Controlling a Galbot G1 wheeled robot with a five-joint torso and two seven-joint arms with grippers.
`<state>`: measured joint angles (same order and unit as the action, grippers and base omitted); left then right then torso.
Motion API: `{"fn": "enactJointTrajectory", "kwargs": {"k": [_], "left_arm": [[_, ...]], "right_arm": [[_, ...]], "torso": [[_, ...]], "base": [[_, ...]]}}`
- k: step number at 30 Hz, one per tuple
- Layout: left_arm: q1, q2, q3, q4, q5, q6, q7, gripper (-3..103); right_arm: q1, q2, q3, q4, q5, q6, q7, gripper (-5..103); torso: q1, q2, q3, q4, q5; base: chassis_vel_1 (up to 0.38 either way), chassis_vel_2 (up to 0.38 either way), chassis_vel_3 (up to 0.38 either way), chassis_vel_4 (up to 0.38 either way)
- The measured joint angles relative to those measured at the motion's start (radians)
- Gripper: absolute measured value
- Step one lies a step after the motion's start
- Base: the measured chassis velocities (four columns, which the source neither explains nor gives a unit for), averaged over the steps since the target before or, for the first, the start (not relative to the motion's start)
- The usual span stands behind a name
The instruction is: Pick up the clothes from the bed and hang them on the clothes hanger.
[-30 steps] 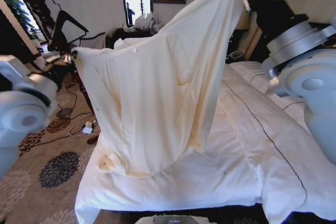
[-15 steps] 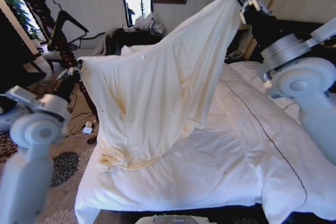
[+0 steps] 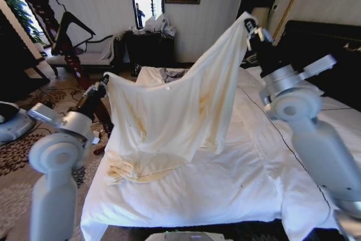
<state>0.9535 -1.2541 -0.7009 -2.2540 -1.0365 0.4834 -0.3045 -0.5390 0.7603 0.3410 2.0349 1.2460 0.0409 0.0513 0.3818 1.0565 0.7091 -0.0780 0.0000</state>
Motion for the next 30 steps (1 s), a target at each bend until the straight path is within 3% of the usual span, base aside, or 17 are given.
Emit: {"fn": "enactJointTrajectory", "kwargs": {"k": [3,7,10,12,13,17,18,22,26,30], "left_arm": [[0.014,-0.043,0.058,-0.015,0.047,0.004,0.001,0],[0.033,-0.037,0.083,-0.066,0.055,0.019,-0.002,0],[0.065,0.054,0.078,-0.151,0.043,0.042,-0.004,0],[0.073,0.162,0.038,-0.204,0.021,0.057,-0.005,0],[0.073,0.162,0.038,-0.204,0.021,0.057,-0.005,0],[0.035,0.433,-0.082,-0.251,-0.064,0.067,-0.019,0],[0.035,0.433,-0.082,-0.251,-0.064,0.067,-0.019,0],[-0.131,0.661,-0.133,-0.213,-0.229,0.063,-0.074,0],[-0.177,0.733,-0.169,-0.200,-0.305,0.050,-0.093,0],[-0.161,0.764,-0.239,-0.228,-0.370,0.048,-0.096,0]], "right_arm": [[-0.013,0.019,-0.018,-0.006,-0.037,-0.003,0.022,1],[-0.030,0.021,-0.021,0.004,-0.063,-0.006,0.036,1],[-0.065,-0.002,-0.022,0.033,-0.087,-0.006,0.040,1],[-0.091,-0.018,-0.023,0.053,-0.099,-0.002,0.038,1],[-0.091,-0.018,-0.023,0.053,-0.099,-0.002,0.038,1],[-0.120,-0.018,0.002,0.073,-0.120,-0.001,0.028,1],[-0.120,-0.018,0.002,0.073,-0.120,-0.001,0.028,1],[-0.109,-0.018,0.030,0.087,-0.117,-0.002,0.031,1],[-0.106,-0.032,0.060,0.109,-0.113,-0.007,0.039,1],[-0.119,-0.066,0.114,0.156,-0.090,-0.016,0.046,1]], "torso": [[0.000,0.000,0.000,0.0001,0.0000],[0.000,0.000,0.000,0.0003,0.0000],[0.000,0.000,0.000,0.0001,0.0000],[0.000,0.000,0.000,0.0005,-0.0003],[0.000,0.000,0.000,0.0005,-0.0003],[0.000,0.000,0.000,0.0004,-0.0002],[0.000,0.000,0.000,0.0004,-0.0002],[0.000,0.000,0.000,-0.0002,0.0000],[0.000,0.000,0.000,0.0002,0.0003],[0.000,0.000,0.000,0.0004,-0.0006]], "base": [[0.000,0.000,0.000,0.000],[0.000,0.000,0.000,0.000],[0.000,0.000,0.000,0.000],[0.000,0.000,0.000,0.000],[0.000,0.000,0.000,0.000],[0.000,0.000,0.000,0.000],[0.000,0.000,0.000,0.000],[0.000,0.000,0.000,0.000],[0.000,0.000,0.000,0.000],[0.000,0.000,0.000,0.000]]}}
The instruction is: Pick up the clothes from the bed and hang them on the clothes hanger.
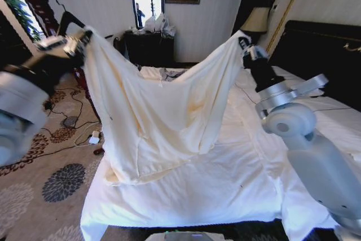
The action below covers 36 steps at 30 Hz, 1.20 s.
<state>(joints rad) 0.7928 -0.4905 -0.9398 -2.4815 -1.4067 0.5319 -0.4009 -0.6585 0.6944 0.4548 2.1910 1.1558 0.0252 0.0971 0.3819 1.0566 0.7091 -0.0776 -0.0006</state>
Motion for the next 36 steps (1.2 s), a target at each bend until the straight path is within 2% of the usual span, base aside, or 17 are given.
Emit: {"fn": "enactJointTrajectory", "kwargs": {"k": [3,4,7,8,12,16,19,21,23,24,27,28,29,30,31,33,36], "left_arm": [[0.004,0.048,-0.096,-0.020,-0.086,-0.021,0.003,0],[0.004,0.048,-0.096,-0.020,-0.086,-0.021,0.003,0],[-0.014,0.122,-0.237,-0.023,-0.215,-0.057,0.003,0],[-0.014,0.122,-0.237,-0.023,-0.215,-0.057,0.003,0],[-0.034,0.201,-0.385,0.001,-0.361,-0.080,-0.008,0],[-0.042,0.216,-0.400,0.031,-0.388,-0.078,-0.014,0],[-0.036,0.185,-0.334,0.037,-0.344,-0.055,-0.023,0],[0.010,0.126,-0.236,0.038,-0.268,-0.012,-0.032,0],[0.046,0.028,-0.053,0.054,-0.165,0.041,-0.032,0],[0.046,0.028,-0.053,0.054,-0.165,0.041,-0.032,0],[0.053,-0.113,0.223,0.164,0.019,0.072,-0.031,0],[0.047,-0.151,0.309,0.219,0.080,0.074,-0.022,0],[0.041,-0.175,0.361,0.264,0.119,0.075,-0.024,0],[0.041,-0.175,0.361,0.264,0.119,0.075,-0.024,0],[0.024,-0.225,0.448,0.354,0.186,0.076,-0.024,0],[-0.003,-0.300,0.535,0.472,0.293,0.076,-0.029,0],[-0.043,-0.372,0.599,0.594,0.394,0.071,-0.040,0]], "right_arm": [[-0.009,-0.058,0.067,0.060,0.041,-0.002,0.003,1],[-0.009,-0.058,0.067,0.060,0.041,-0.002,0.003,1],[0.024,-0.131,0.151,0.127,0.144,-0.002,0.025,1],[0.024,-0.131,0.151,0.127,0.144,-0.002,0.025,1],[0.146,-0.213,0.226,0.157,0.282,-0.006,0.064,1],[0.197,-0.254,0.243,0.137,0.320,-0.030,0.077,1],[0.195,-0.248,0.188,0.115,0.284,-0.056,0.087,1],[0.165,-0.218,0.107,0.084,0.220,-0.089,0.095,1],[0.130,-0.156,-0.034,0.012,0.112,-0.105,0.094,1],[0.130,-0.156,-0.034,0.012,0.112,-0.105,0.094,1],[0.117,-0.036,-0.260,-0.117,0.004,-0.107,0.089,1],[0.117,0.002,-0.319,-0.164,-0.023,-0.106,0.088,1],[0.119,0.027,-0.358,-0.199,-0.044,-0.103,0.087,1],[0.119,0.027,-0.358,-0.199,-0.044,-0.103,0.087,1],[0.122,0.070,-0.421,-0.268,-0.088,-0.098,0.086,1],[0.126,0.125,-0.493,-0.375,-0.149,-0.096,0.088,1],[0.130,0.167,-0.539,-0.490,-0.199,-0.112,0.112,1]], "torso": [[0.000,0.000,0.000,-0.0003,0.0008],[0.000,0.000,0.000,-0.0003,0.0008],[0.000,0.000,0.000,-0.0003,0.0007],[0.000,0.000,0.000,-0.0003,0.0007],[0.000,0.000,0.000,0.0002,0.0006],[0.000,0.000,0.000,-0.0003,0.0006],[0.000,0.000,0.000,-0.0004,0.0008],[0.000,0.000,0.000,-0.0002,0.0007],[0.000,0.000,0.000,0.0000,0.0000],[0.000,0.000,0.000,0.0000,0.0000],[0.000,0.000,0.000,-0.0001,0.0012],[0.000,0.000,0.001,0.0002,0.0001],[0.000,0.000,0.001,-0.0001,0.0003],[0.000,0.000,0.001,-0.0001,0.0003],[0.000,0.000,0.001,0.0001,0.0004],[0.001,0.000,0.001,0.0004,0.0001],[0.001,0.000,0.000,0.0001,0.0010]], "base": [[0.000,0.000,0.000,0.000],[0.000,0.000,0.000,0.000],[0.000,0.000,0.000,0.000],[0.000,0.000,0.000,0.000],[0.000,0.000,0.000,0.000],[0.000,0.000,0.000,0.000],[0.000,0.000,0.000,0.000],[0.000,0.000,0.000,0.000],[0.000,0.000,0.000,0.000],[0.000,0.000,0.000,0.000],[0.000,0.000,0.000,0.000],[0.000,0.000,0.000,0.000],[0.000,0.000,0.000,0.000],[0.000,0.000,0.000,0.000],[0.000,0.000,0.000,0.000],[0.000,0.000,0.000,0.000],[0.000,0.000,0.000,0.000]]}}
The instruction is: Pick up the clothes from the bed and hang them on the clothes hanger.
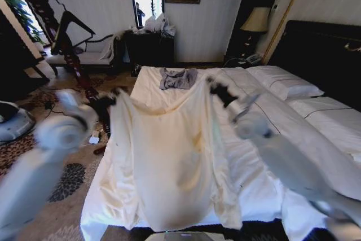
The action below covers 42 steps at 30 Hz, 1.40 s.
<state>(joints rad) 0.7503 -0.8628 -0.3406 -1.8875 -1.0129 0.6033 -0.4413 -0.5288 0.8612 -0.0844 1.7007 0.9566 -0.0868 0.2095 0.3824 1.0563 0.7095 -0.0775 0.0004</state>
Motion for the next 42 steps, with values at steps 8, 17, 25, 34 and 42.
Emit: {"fn": "enactJointTrajectory", "kwargs": {"k": [8,17,25,34,42], "left_arm": [[-0.138,-0.157,0.170,0.223,0.070,0.018,-0.088,0],[-0.210,-0.388,0.272,0.438,0.255,-0.020,-0.028,0],[-0.175,-0.522,0.230,0.476,0.311,-0.046,-0.025,0],[-0.117,-0.446,0.230,0.382,0.162,0.048,-0.106,6],[-0.011,-0.259,0.227,0.137,-0.087,0.132,-0.302,33]], "right_arm": [[0.014,0.050,-0.093,-0.204,-0.088,-0.052,0.036,1],[0.004,0.145,-0.147,-0.297,-0.092,-0.006,0.058,1],[-0.026,0.158,-0.145,-0.278,-0.068,0.012,0.073,1],[-0.034,0.158,-0.153,-0.205,0.075,-0.040,0.082,8],[-0.079,0.081,-0.109,0.059,0.415,-0.356,0.207,35]], "torso": [[-0.001,0.000,0.000,-0.0006,-0.0003],[0.000,0.000,0.000,0.0001,-0.0001],[-0.001,0.000,0.000,-0.0002,-0.0004],[0.000,0.000,0.000,0.0000,-0.0005],[-0.001,0.000,0.000,-0.0003,-0.0008]], "base": [[0.000,0.000,0.000,0.000],[0.000,0.000,0.000,0.000],[0.000,0.000,0.000,0.000],[0.000,0.000,0.000,0.000],[0.000,0.000,0.000,0.000]]}}
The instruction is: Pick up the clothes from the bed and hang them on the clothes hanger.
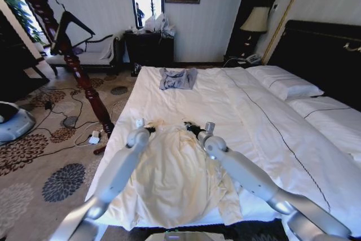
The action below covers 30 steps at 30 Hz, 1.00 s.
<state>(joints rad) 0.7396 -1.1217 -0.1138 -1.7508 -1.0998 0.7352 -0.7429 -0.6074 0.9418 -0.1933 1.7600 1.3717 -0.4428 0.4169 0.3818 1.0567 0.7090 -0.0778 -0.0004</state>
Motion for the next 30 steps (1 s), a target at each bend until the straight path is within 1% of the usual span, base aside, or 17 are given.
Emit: {"fn": "enactJointTrajectory", "kwargs": {"k": [3,5,6,7,8,10,12,13,15,16,18,20,21,23,25,26,30], "left_arm": [[0.061,0.090,-0.067,-0.157,-0.071,0.005,0.109,49],[0.072,0.112,-0.103,-0.195,-0.114,0.005,0.134,55],[0.087,0.146,-0.165,-0.250,-0.203,0.005,0.161,60],[0.093,0.174,-0.207,-0.289,-0.263,0.005,0.172,66],[0.093,0.174,-0.207,-0.289,-0.263,0.005,0.172,66],[0.092,0.231,-0.271,-0.332,-0.333,0.005,0.160,71],[0.091,0.248,-0.295,-0.338,-0.349,0.005,0.143,76],[0.092,0.270,-0.321,-0.342,-0.345,0.004,0.124,82],[0.130,0.330,-0.395,-0.341,-0.246,-0.040,0.114,92],[0.130,0.330,-0.395,-0.341,-0.246,-0.040,0.114,92],[0.217,0.381,-0.506,-0.332,-0.140,-0.113,0.115,99],[0.317,0.409,-0.616,-0.310,-0.007,-0.214,0.173,100],[0.317,0.409,-0.616,-0.310,-0.007,-0.214,0.173,100],[0.442,0.399,-0.720,-0.279,0.123,-0.331,0.266,100],[0.556,0.328,-0.779,-0.252,0.203,-0.404,0.349,100],[0.556,0.328,-0.779,-0.252,0.203,-0.404,0.349,100],[0.678,0.055,-0.794,-0.200,0.453,-0.517,0.490,100]], "right_arm": [[-0.019,-0.043,0.070,0.122,0.154,-0.162,0.086,51],[-0.020,-0.059,0.095,0.159,0.196,-0.186,0.091,56],[-0.019,-0.084,0.126,0.213,0.237,-0.197,0.087,61],[-0.015,-0.104,0.147,0.255,0.254,-0.192,0.083,61],[-0.015,-0.104,0.147,0.255,0.254,-0.192,0.083,61],[0.002,-0.135,0.173,0.312,0.246,-0.118,0.075,73],[0.008,-0.139,0.184,0.318,0.221,-0.066,0.070,78],[0.013,-0.140,0.203,0.318,0.181,0.005,0.064,83],[0.002,-0.142,0.288,0.304,0.098,0.125,0.059,94],[0.002,-0.142,0.288,0.304,0.098,0.125,0.059,94],[-0.046,-0.167,0.396,0.292,0.018,0.210,0.034,99],[-0.138,-0.202,0.537,0.278,-0.062,0.275,-0.013,100],[-0.138,-0.202,0.537,0.278,-0.062,0.275,-0.013,100],[-0.264,-0.215,0.678,0.265,-0.135,0.332,-0.057,100],[-0.390,-0.187,0.800,0.250,-0.215,0.399,-0.093,100],[-0.390,-0.187,0.800,0.250,-0.215,0.399,-0.093,100],[-0.606,-0.026,0.945,0.157,-0.574,0.586,-0.201,100]], "torso": [[0.000,0.000,0.000,0.0000,0.0001],[0.000,0.000,0.000,0.0000,0.0000],[0.000,0.000,0.000,-0.0001,0.0003],[0.000,0.000,0.000,0.0002,0.0001],[0.000,0.000,0.000,0.0002,0.0001],[0.000,0.000,0.000,0.0000,0.0003],[0.000,0.000,0.000,0.0000,0.0001],[0.000,0.000,0.000,0.0000,0.0000],[0.000,0.000,0.000,0.0001,0.0004],[0.000,0.000,0.000,0.0001,0.0004],[0.000,0.000,0.000,0.0005,0.0003],[0.000,0.000,0.000,0.0005,0.0003],[0.000,0.000,0.000,0.0005,0.0003],[0.000,0.000,0.000,-0.0002,0.0009],[0.000,0.000,0.000,-0.0004,0.0006],[0.000,0.000,0.000,-0.0004,0.0006],[0.000,0.000,0.000,0.0011,-0.0003]], "base": [[0.000,0.000,0.000,0.000],[0.000,0.000,0.000,0.000],[0.000,0.000,0.000,0.000],[0.000,0.000,0.000,0.000],[0.000,0.000,0.000,0.000],[0.000,0.000,0.000,0.000],[0.000,0.000,0.000,0.000],[0.000,0.000,0.000,0.000],[0.000,0.000,0.000,0.000],[0.000,0.000,0.000,0.000],[0.000,0.000,0.000,0.000],[0.000,0.000,0.000,0.000],[0.000,0.000,0.000,0.000],[0.000,0.000,0.000,0.000],[0.000,0.000,0.000,0.000],[0.000,0.000,0.000,0.000],[0.000,0.000,0.000,0.000]]}}
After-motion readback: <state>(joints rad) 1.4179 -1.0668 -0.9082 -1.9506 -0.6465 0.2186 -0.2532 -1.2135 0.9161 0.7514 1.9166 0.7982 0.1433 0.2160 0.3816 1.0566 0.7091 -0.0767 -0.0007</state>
